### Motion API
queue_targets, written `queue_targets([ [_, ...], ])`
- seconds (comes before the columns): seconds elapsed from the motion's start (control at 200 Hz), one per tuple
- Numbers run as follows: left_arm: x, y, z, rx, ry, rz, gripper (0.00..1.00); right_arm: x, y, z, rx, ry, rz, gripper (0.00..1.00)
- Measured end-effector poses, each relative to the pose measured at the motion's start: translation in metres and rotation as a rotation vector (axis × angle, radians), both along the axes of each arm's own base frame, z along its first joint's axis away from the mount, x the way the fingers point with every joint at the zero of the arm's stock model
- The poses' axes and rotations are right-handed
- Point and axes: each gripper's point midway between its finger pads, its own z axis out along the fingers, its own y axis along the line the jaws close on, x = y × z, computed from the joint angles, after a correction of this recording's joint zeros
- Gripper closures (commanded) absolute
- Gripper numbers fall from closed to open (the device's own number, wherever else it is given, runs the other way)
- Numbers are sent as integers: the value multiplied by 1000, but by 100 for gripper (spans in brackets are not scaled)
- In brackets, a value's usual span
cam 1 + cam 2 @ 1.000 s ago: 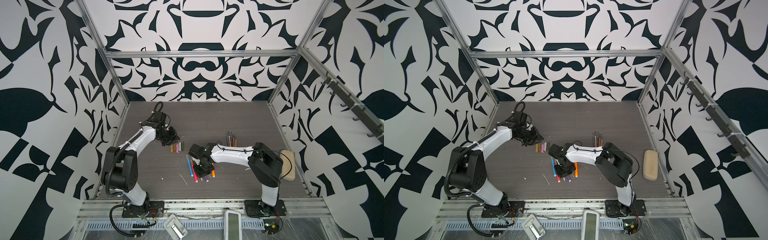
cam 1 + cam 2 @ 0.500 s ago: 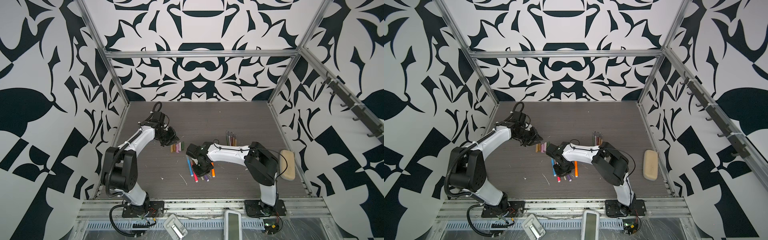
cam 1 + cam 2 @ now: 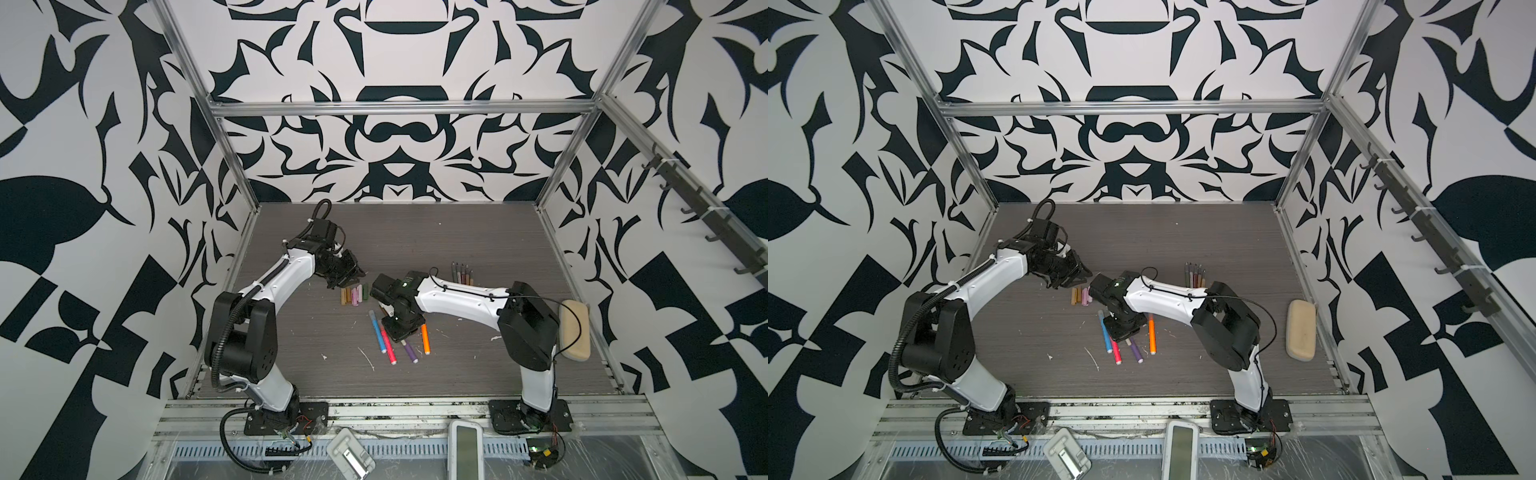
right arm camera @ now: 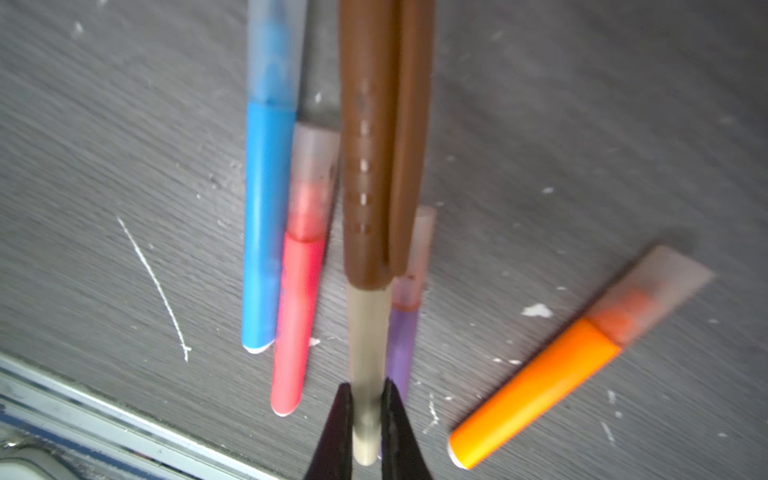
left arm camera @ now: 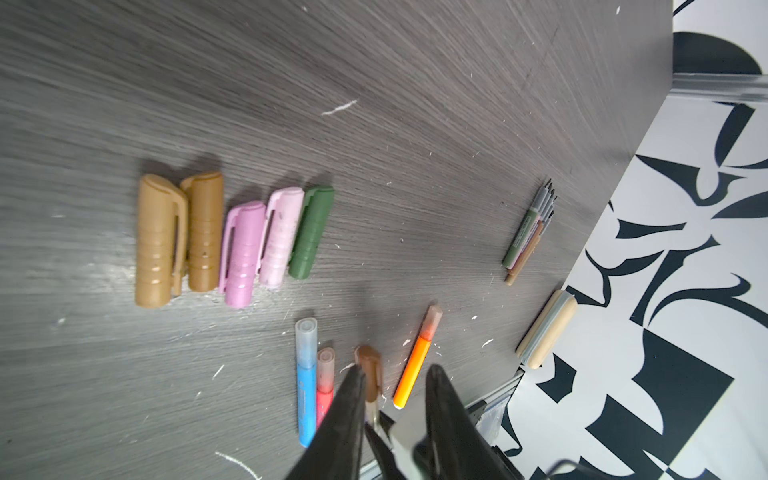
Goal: Open the pen caps
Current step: 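Grasp the brown-capped pen with the right gripper and lift it, then raise the pen toward the left gripper while the left gripper approaches the brown cap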
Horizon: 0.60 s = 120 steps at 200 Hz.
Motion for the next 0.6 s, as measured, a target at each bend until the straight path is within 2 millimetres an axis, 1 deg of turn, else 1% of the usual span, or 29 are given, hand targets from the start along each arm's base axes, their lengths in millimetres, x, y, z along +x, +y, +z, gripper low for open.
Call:
queue_targets([
  [0.17, 2, -23, 2, -12, -8, -40, 65, 30, -20, 23, 93, 5, -66, 90],
  [0.305, 7, -44, 0, -28, -8, -77, 64, 46, -36, 37, 189, 41, -115, 91],
  [0.395, 7, -57, -4, -40, 2, -99, 63, 50, -44, 41, 241, 81, -142, 91],
  [0.49, 5, -68, -9, -59, 19, -113, 62, 51, -47, 41, 294, 130, -166, 91],
  [0.6, 3, -79, -12, -77, 40, -124, 57, 50, -47, 41, 341, 177, -185, 92],
])
